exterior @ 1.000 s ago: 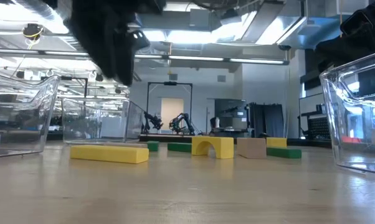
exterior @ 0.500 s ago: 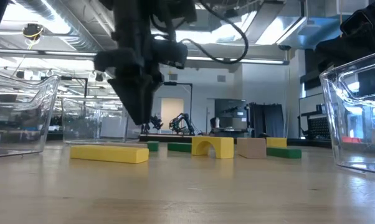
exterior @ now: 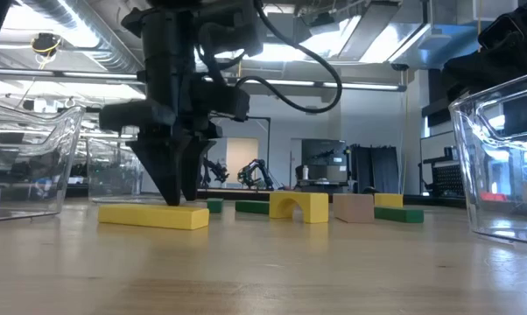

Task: Sort & place blocks by color
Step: Put the bottom left brown block into the bottom right transparent bin

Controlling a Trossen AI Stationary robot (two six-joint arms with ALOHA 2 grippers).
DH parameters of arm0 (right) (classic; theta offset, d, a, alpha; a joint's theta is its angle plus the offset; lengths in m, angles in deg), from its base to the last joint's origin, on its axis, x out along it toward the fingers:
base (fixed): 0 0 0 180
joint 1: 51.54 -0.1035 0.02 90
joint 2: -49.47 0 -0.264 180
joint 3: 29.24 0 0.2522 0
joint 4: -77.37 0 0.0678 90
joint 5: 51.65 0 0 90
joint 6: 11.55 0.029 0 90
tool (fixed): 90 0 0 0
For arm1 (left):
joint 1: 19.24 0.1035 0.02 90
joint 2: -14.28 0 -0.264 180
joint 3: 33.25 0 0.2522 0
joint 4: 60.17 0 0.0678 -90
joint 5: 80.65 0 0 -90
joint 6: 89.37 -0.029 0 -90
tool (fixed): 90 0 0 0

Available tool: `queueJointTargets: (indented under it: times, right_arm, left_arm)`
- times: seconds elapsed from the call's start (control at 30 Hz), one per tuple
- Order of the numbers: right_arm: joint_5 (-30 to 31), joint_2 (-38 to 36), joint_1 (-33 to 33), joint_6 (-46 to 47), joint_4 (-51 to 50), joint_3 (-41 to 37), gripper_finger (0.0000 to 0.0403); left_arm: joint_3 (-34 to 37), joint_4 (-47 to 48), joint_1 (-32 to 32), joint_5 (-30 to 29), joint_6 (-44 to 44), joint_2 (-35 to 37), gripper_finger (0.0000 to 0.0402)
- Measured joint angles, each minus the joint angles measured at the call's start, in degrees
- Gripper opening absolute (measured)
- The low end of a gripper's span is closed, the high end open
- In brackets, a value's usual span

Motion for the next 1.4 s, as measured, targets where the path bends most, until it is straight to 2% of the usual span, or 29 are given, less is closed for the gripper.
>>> queueJointTargets:
  times: [0.1, 0.3, 0.77, 0.87, 1.03, 1.1, 1.23, 1.4]
  right_arm:
    - [0.0, 0.0, 0.0, 0.1, 0.0, 0.0, 0.0021]
    - [0.0, 0.0, 0.0, 0.1, 0.0, 0.0, 0.0021]
    - [0.0, 0.0, 0.0, 0.0, 0.0, 0.0, 0.0021]
    - [0.0, 0.0, 0.0, 0.1, 0.0, 0.0, 0.0021]
    - [0.0, 0.0, 0.0, 0.0, 0.0, 0.0, 0.0021]
    - [0.0, 0.0, 0.0, 0.1, 0.0, 0.0, 0.0021]
    - [0.0, 0.0, 0.0, 0.0, 0.0, 0.0, 0.0021]
    - [0.0, 0.0, 0.0, 0.0, 0.1, 0.0, 0.0021]
  left_arm:
    - [0.8, -1.8, -0.2, -1.3, 0.0, 0.0, 0.0202]
    - [2.5, -2.8, -0.1, 2.7, -4.0, 0.0, 0.0202]
    - [3.6, -3.0, 1.0, 2.7, -7.7, 0.2, 0.0199]
    - [3.6, -3.0, 1.0, 2.8, -8.0, 0.1, 0.0182]
    - [3.6, -2.9, 1.1, 1.7, -6.7, 0.4, 0.0117]
    - [3.6, -2.5, 1.7, 0.0, -4.9, 1.1, 0.0113]
    - [2.8, -2.6, 3.5, 0.5, -1.1, 5.8, 0.0113]
    - [2.7, -6.4, 6.7, 0.3, 4.1, 16.9, 0.0113]
